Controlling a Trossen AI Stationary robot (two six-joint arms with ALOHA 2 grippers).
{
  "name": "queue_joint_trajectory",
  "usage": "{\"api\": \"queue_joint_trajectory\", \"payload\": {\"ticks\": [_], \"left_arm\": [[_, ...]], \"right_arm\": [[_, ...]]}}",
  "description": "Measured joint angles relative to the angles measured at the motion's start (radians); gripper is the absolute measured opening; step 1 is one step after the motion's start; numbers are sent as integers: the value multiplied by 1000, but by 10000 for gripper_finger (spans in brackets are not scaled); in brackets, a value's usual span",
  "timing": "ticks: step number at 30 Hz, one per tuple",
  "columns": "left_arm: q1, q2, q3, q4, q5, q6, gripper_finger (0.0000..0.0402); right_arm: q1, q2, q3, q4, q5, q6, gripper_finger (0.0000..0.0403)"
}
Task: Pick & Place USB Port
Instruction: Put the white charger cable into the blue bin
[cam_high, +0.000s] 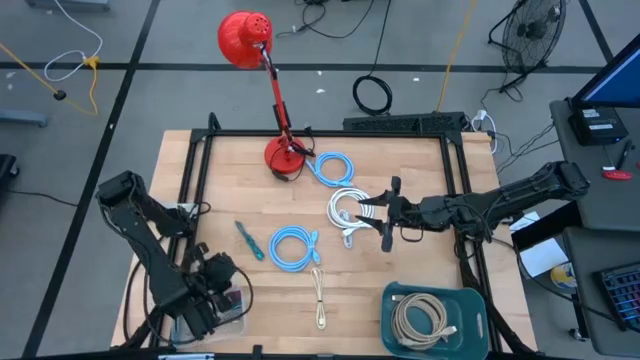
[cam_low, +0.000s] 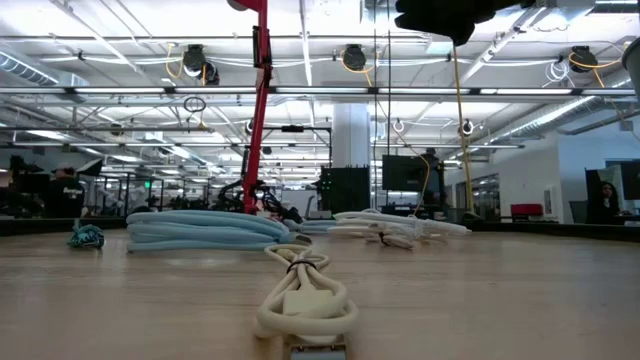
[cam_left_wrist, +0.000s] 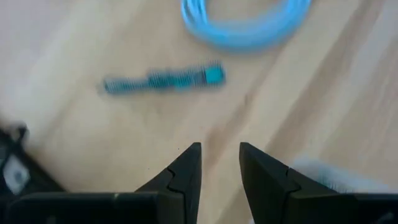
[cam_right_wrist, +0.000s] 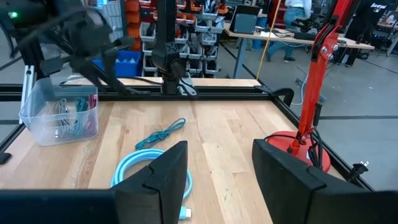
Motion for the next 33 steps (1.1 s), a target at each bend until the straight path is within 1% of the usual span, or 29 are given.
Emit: {"api": "queue_joint_trajectory", "payload": {"ticks": [4, 9, 11, 13, 18, 21, 27, 29, 33], "left_arm": [[30, -45, 0, -34, -208, -2, 113], [112, -97, 0, -55, -422, 7, 113], [157, -113, 0, -50, -471, 42, 113], [208, -125, 0, -41, -497, 100, 113], [343, -135, 0, 12, -504, 283, 113], [421, -135, 0, 99, -475, 454, 113], [557, -135, 0, 361, -307, 876, 113], [591, -135, 0, 427, -210, 996, 113], [650, -120, 0, 501, 75, 1165, 113]], "right_arm": [[0, 0, 0, 0, 0, 0, 172], [0, 0, 0, -3, 0, 0, 173], [0, 0, 0, -6, 0, 0, 173], [0, 0, 0, -8, 0, 0, 173], [0, 0, 0, -14, 0, 4, 173], [0, 0, 0, -25, 0, 12, 173], [0, -3, 0, -43, 0, 26, 173], [0, -5, 0, -45, 0, 32, 173], [0, -17, 0, -75, -3, 53, 173]]}}
